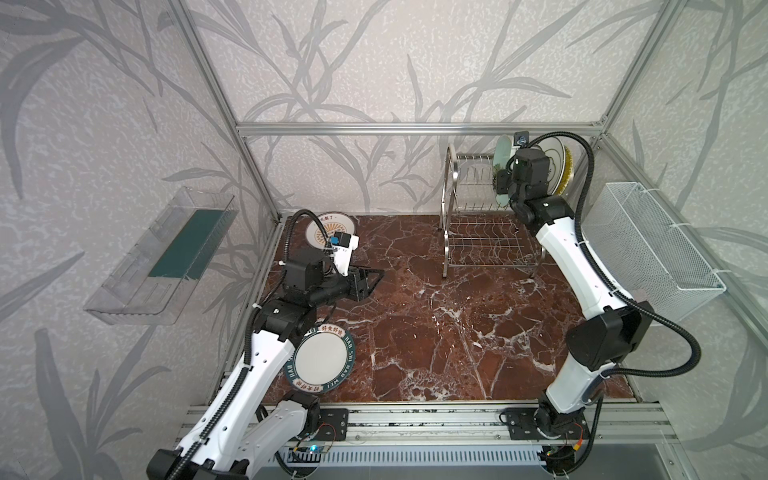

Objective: Load plates into a dish rack
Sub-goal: Place the plate on the dish rack.

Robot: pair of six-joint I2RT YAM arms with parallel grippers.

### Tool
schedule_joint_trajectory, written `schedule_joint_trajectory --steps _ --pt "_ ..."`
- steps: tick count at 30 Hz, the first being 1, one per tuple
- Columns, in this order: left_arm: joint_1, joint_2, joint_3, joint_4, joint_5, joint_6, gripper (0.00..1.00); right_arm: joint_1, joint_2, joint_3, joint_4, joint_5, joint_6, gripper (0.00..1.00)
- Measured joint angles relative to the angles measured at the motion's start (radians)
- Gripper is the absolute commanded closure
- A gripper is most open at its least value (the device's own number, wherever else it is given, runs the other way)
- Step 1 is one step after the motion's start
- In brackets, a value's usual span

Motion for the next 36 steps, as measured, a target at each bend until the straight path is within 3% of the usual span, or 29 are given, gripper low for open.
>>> schedule_joint_trajectory --steps 6,16,22,29,36 --pt "0.004 0.000 0.000 0.000 0.000 0.000 0.51 0.000 0.000 -0.003 0.004 0.000 0.000 0.98" --pt "0.005 -0.001 -0.006 0.001 0.001 0.000 0.51 -0.002 0.000 -0.003 0.004 -0.001 0.000 0.78" --pt "0.005 -0.003 -0.006 0.000 0.000 0.001 0.51 -0.006 0.000 0.000 0.043 0.000 -0.001 0.59" --pt "0.006 -0.006 -0.006 0.000 0.000 0.002 0.51 -0.017 0.000 0.000 0.055 -0.002 0.000 0.54" --pt "0.006 -0.006 -0.006 0.000 0.000 0.003 0.51 -0.017 0.000 0.026 0.048 -0.020 -0.008 0.30"
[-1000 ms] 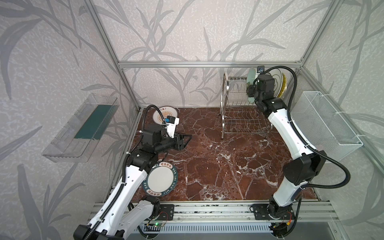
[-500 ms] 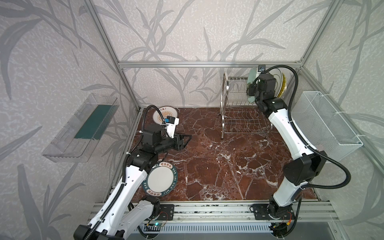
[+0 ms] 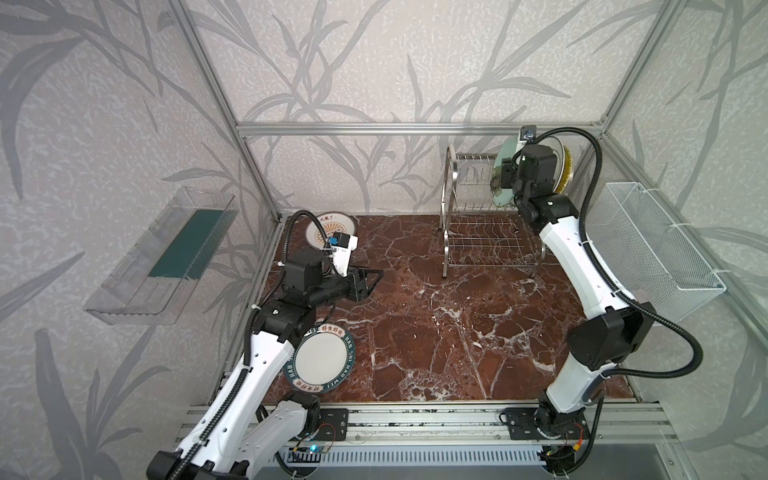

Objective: Load plates into a dish rack
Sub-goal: Place the plate on the dish rack.

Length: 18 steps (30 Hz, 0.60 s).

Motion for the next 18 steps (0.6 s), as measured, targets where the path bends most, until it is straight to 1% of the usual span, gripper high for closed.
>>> schedule_joint_trajectory --steps 4,10,11,14,18 --pt "0.000 0.000 0.000 0.000 0.000 0.000 0.51 0.000 0.000 0.035 -0.017 -0.021 -0.005 0.21" --pt "0.005 0.000 0.000 0.000 -0.009 0.000 0.51 -0.002 -0.007 0.095 -0.067 -0.066 -0.003 0.02" --pt "0.005 0.000 0.000 0.000 -0.013 0.000 0.51 -0.002 -0.012 0.096 -0.072 -0.072 -0.002 0.01" --pt "0.005 0.000 0.000 0.000 -0.024 0.000 0.51 -0.003 -0.033 0.089 -0.079 -0.095 -0.002 0.01" --pt "0.006 0.000 0.000 0.000 -0.041 0.000 0.51 -0.006 -0.116 0.000 -0.049 -0.137 -0.002 0.01"
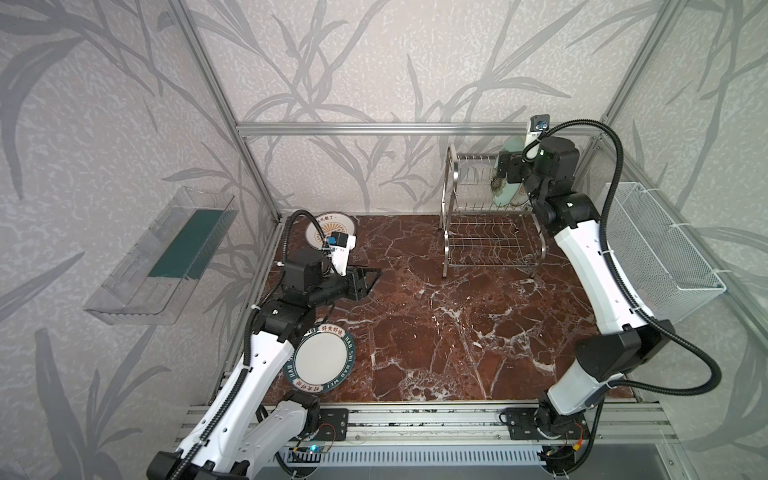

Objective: Load plates into a dish rack
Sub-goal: Place the plate on the dish rack, then pick up the plate from the top-left of the table.

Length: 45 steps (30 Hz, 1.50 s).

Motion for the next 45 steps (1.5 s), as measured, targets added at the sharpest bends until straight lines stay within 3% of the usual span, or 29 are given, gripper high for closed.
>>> schedule_joint_trajectory --steps 10,21,29,45 --pt "0.021 0.005 0.000 0.000 -0.040 -0.009 0.51 0.000 -0.237 -0.269 0.138 -0.097 0.002 0.01" --pt "0.027 0.021 -0.029 0.023 -0.061 -0.015 0.51 -0.001 -0.469 -0.714 0.335 -0.171 -0.002 0.01" --pt "0.027 0.041 -0.047 0.032 -0.125 -0.046 0.52 0.031 -0.536 -0.925 0.414 -0.272 -0.034 0.01" --pt "0.027 0.120 -0.064 0.107 -0.169 -0.088 0.52 0.230 -0.604 -1.262 0.437 -0.242 0.061 0.01"
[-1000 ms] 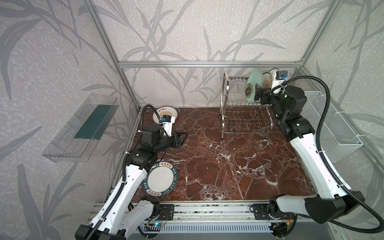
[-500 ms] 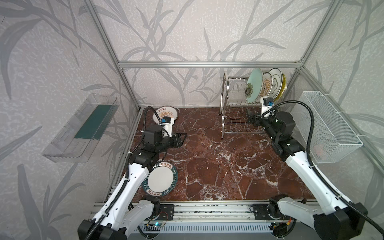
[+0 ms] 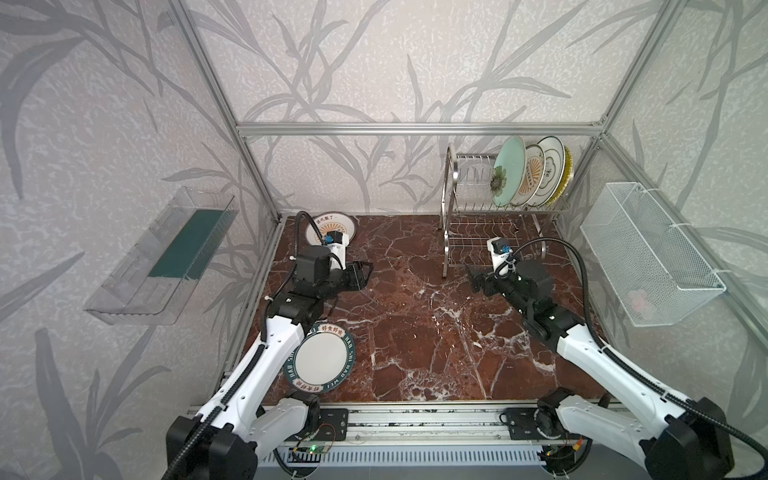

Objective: Load plates into a dish rack
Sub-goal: Pick up the plate from the top-left of the table.

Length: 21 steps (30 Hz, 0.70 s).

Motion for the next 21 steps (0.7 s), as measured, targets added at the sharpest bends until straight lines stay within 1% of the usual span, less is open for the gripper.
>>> schedule_joint_trajectory --steps 5,13,18,21 --pt "0.000 0.007 -0.022 0.014 -0.025 -0.011 0.52 0.043 0.013 -0.049 0.021 -0.015 0.055 0.01" --pt "0.006 0.033 -0.048 0.049 -0.095 -0.039 0.52 0.118 0.118 -0.115 0.092 -0.054 0.151 0.01" --pt "0.058 0.092 -0.083 0.088 -0.109 -0.087 0.53 0.130 0.205 -0.137 0.118 -0.078 0.209 0.01" --pt "0.094 0.122 -0.091 0.121 -0.122 -0.109 0.53 0.130 0.208 -0.158 0.146 -0.094 0.247 0.01"
